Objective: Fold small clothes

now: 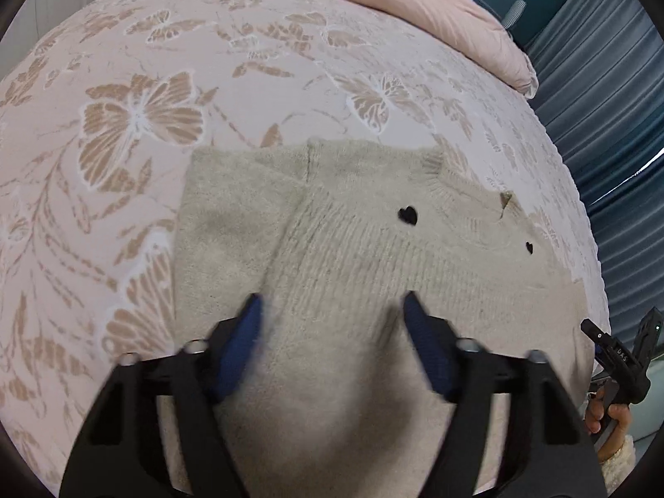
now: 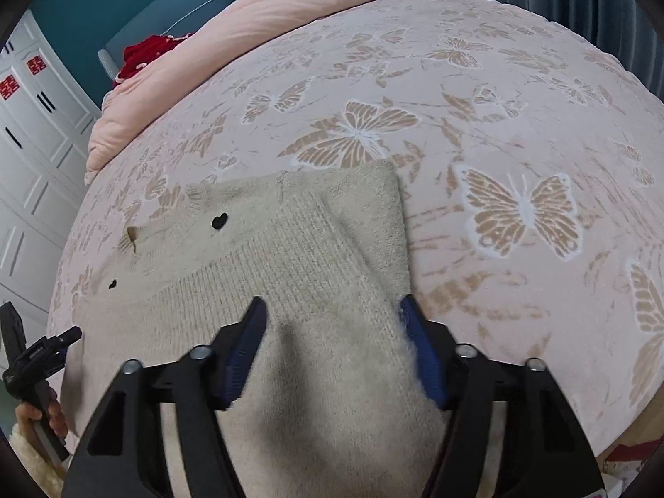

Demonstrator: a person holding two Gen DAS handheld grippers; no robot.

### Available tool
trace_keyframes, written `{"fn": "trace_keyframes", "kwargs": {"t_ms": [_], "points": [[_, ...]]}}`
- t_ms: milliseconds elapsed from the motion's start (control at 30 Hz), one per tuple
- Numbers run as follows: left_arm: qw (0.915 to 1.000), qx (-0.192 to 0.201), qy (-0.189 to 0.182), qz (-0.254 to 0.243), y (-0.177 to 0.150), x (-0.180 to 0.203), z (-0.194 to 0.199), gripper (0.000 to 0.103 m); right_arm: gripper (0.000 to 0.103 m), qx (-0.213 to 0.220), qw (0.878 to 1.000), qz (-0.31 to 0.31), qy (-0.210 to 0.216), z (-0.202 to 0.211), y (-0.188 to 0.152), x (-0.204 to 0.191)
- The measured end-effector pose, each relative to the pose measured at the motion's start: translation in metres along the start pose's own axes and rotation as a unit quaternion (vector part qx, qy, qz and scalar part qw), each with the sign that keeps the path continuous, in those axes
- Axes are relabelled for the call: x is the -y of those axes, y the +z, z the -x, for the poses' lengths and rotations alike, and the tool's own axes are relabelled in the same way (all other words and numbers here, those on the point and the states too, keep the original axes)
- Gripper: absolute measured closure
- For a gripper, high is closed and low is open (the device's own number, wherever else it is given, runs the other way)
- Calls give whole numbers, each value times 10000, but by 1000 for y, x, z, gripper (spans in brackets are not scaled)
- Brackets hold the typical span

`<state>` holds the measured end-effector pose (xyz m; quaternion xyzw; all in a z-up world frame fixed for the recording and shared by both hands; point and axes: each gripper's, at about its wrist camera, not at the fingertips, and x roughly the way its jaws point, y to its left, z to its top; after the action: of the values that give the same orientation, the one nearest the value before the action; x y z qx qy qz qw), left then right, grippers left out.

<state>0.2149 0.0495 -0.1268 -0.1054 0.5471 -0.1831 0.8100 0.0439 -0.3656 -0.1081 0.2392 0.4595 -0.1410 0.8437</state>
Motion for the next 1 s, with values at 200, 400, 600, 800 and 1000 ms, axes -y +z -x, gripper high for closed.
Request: {"fn": "trace_keyframes", "kwargs": {"t_ms": [200,400,600,800,1000], "points": [[9968,452,-652,81,-25,-3,49,90,95,433,9960,54,783,43,-24,-10],[9850,1335,-1072,-210,-37,29,147,91,95,1293,9779,439,1584,134,-26,-34],[9805,1811,-574,-508,24,46,163,90,94,2000,9676,562,1435,150,45,-44],[9829,1423,1162,-164,55,14,57,77,86,626,9967,-498,97,11,74,0],[9917,1157,552,-101,2,23,61,43,85,764,9953,67,583,39,23,-37]]}}
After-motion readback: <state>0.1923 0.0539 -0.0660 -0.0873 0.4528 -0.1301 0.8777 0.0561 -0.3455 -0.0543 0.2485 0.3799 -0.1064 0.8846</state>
